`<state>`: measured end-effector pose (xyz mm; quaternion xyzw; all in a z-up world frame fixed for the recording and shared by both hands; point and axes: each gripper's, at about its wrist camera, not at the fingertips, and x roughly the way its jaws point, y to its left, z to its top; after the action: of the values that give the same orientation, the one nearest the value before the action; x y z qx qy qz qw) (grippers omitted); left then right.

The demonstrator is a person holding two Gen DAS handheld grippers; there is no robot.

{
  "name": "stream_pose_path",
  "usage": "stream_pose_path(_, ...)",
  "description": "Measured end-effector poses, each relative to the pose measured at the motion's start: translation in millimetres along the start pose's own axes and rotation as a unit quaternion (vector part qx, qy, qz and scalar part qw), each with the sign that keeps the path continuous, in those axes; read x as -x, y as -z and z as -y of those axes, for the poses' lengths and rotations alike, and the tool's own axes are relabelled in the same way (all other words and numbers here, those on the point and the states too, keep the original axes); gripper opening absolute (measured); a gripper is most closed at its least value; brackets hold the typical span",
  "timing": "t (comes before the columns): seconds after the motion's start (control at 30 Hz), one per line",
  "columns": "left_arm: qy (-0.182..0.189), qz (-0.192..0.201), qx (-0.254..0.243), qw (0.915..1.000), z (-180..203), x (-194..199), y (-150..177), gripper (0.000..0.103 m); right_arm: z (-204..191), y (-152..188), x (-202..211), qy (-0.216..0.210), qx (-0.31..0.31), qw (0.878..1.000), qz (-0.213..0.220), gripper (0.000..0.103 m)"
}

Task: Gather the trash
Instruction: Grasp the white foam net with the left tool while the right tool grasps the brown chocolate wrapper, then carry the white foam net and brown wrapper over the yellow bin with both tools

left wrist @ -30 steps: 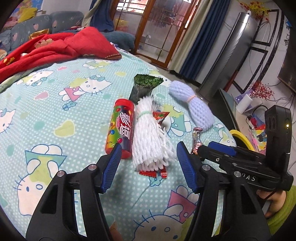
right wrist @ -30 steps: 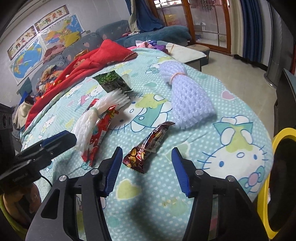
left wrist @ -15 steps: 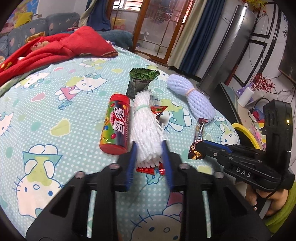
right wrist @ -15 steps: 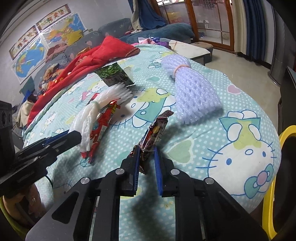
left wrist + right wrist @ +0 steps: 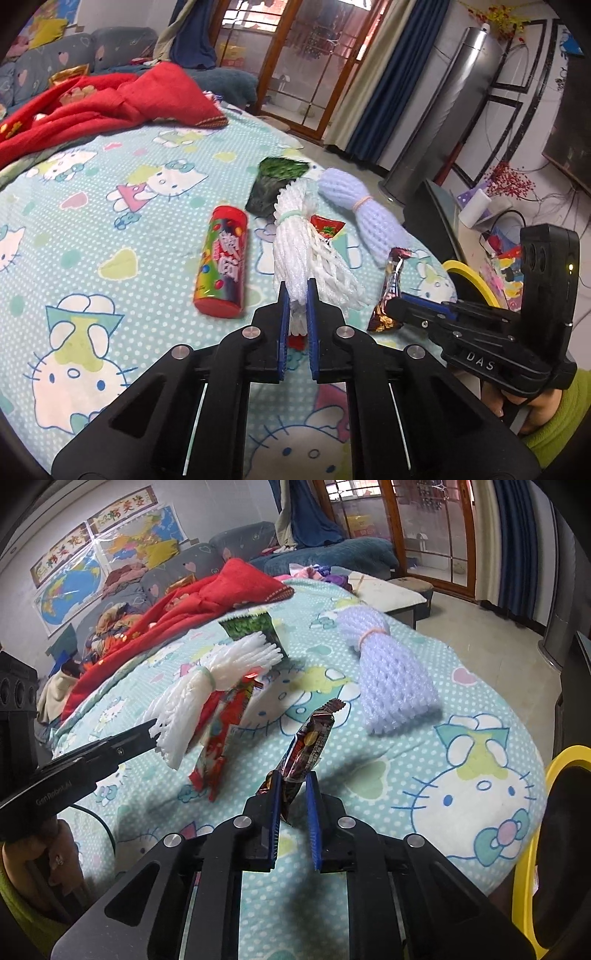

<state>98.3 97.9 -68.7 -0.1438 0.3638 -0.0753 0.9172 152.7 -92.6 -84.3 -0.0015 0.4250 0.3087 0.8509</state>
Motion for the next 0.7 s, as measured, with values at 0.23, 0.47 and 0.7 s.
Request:
stream_pose_path(0.23,0.008,0.014,-0.016,0.9997,16,10,-3,0.005,6,-4,21,0.000,-0.008,1.000,0.022,0.013)
stream_pose_path(0.47,0.017,0.039,-0.046,0.9980,34,24,-8,0.005,16,-10,45,0.003,-0.017,0.999,0.049,0.013)
stream_pose_path(0.7,0.029,0.045,-0.059,0.9969,48,28,-9,0.005,33,-13,68,0.016,-0.033,0.997,0.069,0.013)
